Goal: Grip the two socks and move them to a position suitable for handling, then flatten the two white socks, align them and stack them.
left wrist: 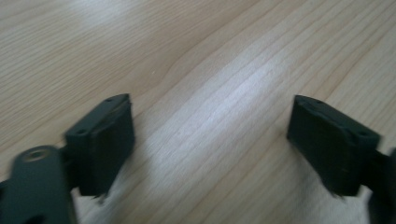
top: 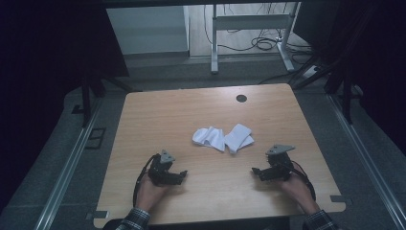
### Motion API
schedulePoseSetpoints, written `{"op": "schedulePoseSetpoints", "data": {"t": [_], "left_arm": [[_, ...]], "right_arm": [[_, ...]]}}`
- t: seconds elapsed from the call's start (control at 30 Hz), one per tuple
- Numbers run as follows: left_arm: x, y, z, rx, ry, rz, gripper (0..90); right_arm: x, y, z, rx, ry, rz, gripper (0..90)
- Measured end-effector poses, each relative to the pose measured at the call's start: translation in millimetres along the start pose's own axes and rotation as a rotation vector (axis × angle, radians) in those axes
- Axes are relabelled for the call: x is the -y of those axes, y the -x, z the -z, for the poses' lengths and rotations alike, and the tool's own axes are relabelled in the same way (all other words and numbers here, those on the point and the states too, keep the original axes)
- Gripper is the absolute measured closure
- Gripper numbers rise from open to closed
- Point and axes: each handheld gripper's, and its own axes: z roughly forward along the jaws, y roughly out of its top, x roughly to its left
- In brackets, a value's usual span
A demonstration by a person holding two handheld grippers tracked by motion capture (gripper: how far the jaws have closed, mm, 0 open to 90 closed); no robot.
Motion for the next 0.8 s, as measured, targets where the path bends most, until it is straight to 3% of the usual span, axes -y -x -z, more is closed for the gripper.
{"op": "schedulePoseSetpoints", "data": {"t": [0.57,0.8], "left_arm": [[-4.2,3.1,-5.6,0.02,-0.028,-0.018,1.8],[-4.8,3.6,-6.4,0.019,-0.034,-0.019,0.0]], "right_arm": [[-3.1,0.1,0.5,-0.007,-0.03,0.005,6.3],[-7.8,-0.6,2.1,-0.001,-0.058,-0.004,13.6]]}}
